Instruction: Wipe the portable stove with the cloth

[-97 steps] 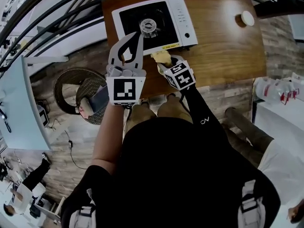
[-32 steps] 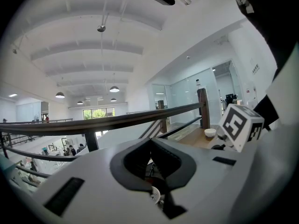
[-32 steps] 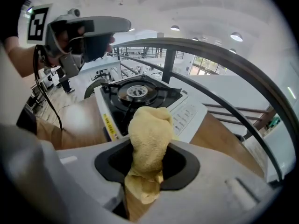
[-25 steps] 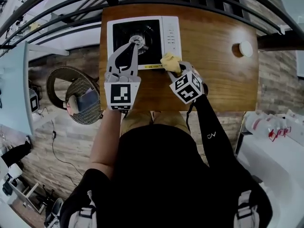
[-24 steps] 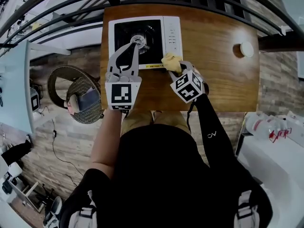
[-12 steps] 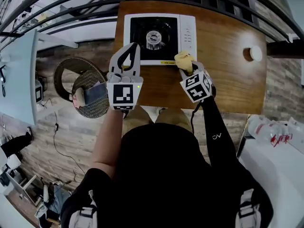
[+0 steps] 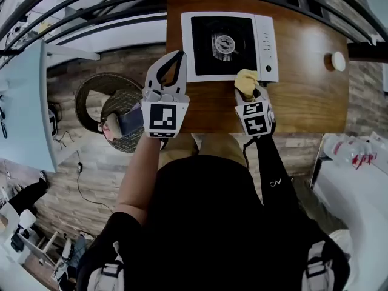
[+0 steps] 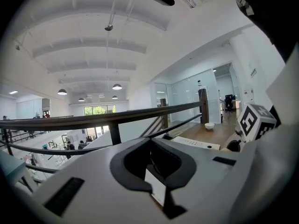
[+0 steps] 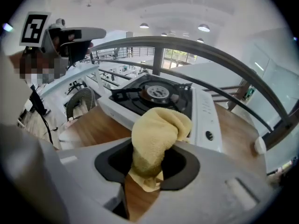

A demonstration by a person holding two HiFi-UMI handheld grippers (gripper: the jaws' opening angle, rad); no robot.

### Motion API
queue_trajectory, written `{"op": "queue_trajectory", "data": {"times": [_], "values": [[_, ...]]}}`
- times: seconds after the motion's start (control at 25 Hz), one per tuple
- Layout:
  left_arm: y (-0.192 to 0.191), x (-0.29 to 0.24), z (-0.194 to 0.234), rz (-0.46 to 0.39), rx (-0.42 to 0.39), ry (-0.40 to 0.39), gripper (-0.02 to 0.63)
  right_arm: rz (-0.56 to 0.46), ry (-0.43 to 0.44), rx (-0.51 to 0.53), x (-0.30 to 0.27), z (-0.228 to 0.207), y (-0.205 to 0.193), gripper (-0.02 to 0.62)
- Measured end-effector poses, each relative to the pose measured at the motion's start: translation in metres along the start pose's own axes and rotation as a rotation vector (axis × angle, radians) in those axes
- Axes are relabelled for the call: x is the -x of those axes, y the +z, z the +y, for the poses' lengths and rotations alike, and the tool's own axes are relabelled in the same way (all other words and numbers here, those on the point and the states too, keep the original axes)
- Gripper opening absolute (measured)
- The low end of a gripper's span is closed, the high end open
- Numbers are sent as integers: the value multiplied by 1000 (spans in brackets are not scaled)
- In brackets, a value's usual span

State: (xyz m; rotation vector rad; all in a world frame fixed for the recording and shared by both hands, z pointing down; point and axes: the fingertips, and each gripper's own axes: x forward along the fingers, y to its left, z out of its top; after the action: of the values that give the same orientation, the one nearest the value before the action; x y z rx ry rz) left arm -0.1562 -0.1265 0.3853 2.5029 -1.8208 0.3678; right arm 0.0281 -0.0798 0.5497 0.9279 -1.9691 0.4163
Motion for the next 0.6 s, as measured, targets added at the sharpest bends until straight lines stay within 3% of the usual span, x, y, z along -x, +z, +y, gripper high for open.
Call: {"op": "queue_trajectory", "data": {"times": [0.16,0.36,0.6], "values": [[-6,6,24,-9,-1,-54,8,-23,77,15,-13,73,22,141],[-12,14,48,-20,-2,-96,8,-78,214,147,-25,157,69,141],[-17,27,70,-29,10,-87,8,-55,253,230,-31,186,85,141]]}}
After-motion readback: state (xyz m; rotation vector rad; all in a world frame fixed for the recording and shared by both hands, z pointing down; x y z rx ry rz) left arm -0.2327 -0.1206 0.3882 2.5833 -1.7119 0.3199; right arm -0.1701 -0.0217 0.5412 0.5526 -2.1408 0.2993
